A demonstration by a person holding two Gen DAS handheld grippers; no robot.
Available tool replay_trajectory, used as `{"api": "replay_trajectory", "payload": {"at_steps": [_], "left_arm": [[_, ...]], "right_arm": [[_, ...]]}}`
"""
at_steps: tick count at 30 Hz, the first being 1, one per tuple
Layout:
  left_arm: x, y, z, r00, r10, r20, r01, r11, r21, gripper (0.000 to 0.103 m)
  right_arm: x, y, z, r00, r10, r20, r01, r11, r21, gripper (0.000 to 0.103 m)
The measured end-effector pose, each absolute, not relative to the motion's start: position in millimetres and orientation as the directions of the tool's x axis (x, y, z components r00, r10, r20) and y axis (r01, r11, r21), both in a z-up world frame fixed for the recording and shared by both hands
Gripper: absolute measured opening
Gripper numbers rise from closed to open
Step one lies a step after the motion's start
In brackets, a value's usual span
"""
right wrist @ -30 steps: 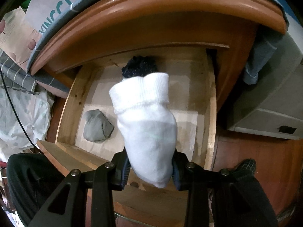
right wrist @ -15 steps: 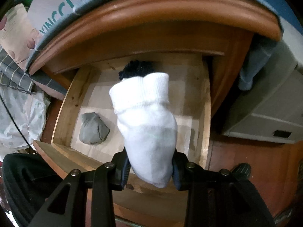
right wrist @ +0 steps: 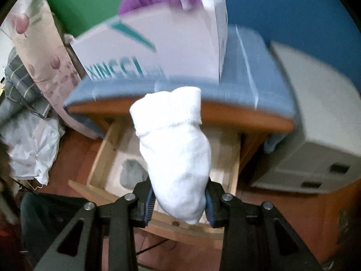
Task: Take underwear out of drawer
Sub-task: 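Carry the white sock into the white box and open the right tool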
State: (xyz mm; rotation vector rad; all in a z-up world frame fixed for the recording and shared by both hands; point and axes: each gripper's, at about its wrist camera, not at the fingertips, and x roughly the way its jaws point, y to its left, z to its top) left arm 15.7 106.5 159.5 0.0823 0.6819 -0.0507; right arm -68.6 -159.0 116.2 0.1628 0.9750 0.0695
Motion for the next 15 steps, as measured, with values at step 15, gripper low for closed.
{"api": "replay_trajectory", "payload": {"at_steps": [15], "left_arm": [[26.7,105.9,92.7,0.743,0.035,-0.669,0.039,0.995,0.096,0.095]], "right_arm": [[37.7,-74.9,280.7,0.677,0.133,-0.724,-0.145,0.988,0.046,0.036]]}}
